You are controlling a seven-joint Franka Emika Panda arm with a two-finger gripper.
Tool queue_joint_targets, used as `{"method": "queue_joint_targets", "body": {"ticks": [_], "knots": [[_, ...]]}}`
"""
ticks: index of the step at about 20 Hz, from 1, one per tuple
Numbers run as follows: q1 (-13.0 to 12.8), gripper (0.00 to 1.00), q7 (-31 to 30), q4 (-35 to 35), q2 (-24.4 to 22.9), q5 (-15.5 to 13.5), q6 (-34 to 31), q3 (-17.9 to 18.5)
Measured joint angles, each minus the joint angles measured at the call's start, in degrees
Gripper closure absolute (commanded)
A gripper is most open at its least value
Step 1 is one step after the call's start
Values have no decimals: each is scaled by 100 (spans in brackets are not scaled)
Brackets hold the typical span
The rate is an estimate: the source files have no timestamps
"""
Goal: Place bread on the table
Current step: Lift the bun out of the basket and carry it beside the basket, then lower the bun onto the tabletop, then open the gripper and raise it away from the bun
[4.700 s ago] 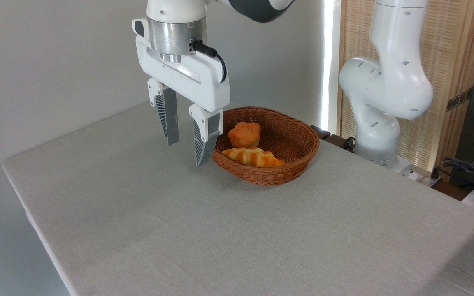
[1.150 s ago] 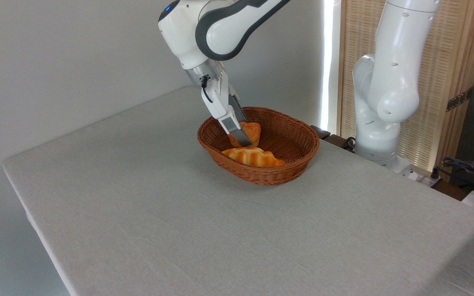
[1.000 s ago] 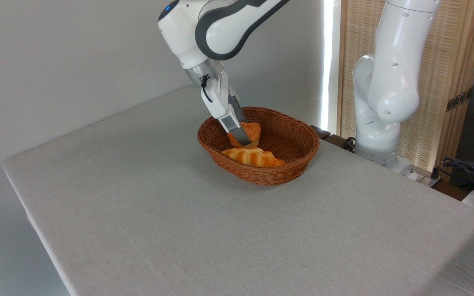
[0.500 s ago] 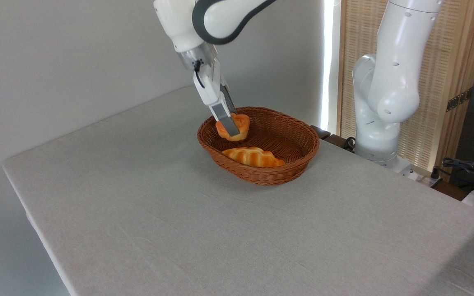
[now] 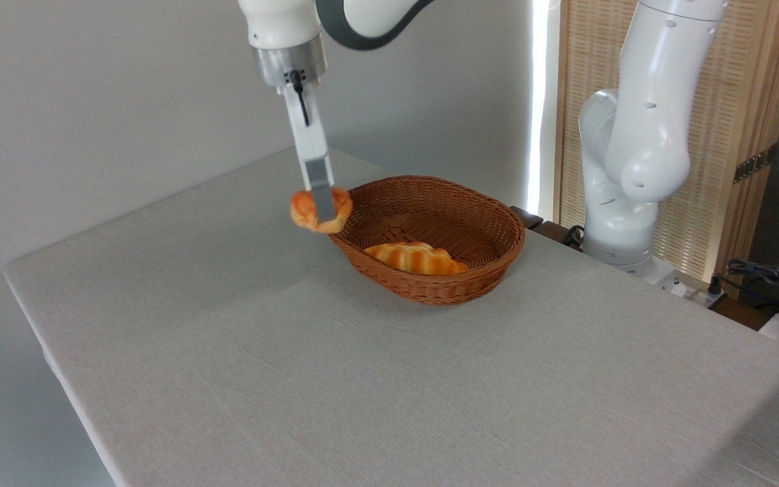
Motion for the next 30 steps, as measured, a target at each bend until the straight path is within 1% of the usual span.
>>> {"method": "queue_joint_targets", "body": {"ticks": [2, 3, 4, 5, 6, 9, 11, 18, 19, 21, 23, 25, 27, 30], "knots": [[0, 39, -57, -1, 277, 0, 482, 60], [0, 32, -159, -2, 439, 0, 733, 70], [-1, 18, -275, -2, 605, 0, 979, 72], [-3, 8, -413, -1, 781, 0, 1210, 71], [-7, 0, -512, 0, 937, 0, 1392, 71], [-52, 0, -656, 13, 1335, 0, 1737, 58], [-59, 0, -661, 48, 1436, 0, 1794, 55], [-40, 0, -667, 166, 1433, -2, 1800, 80], [-37, 0, -696, 192, 1423, -2, 1802, 84], [-32, 0, -938, 264, 1351, -2, 1803, 122], [-30, 0, -1345, 378, 1192, -2, 1799, 301], [-24, 0, -1568, 542, 999, -2, 1604, 582], [-11, 0, -1591, 825, 866, 7, 1135, 905], [7, 0, -1591, 1285, 803, 173, 419, 1362]]}}
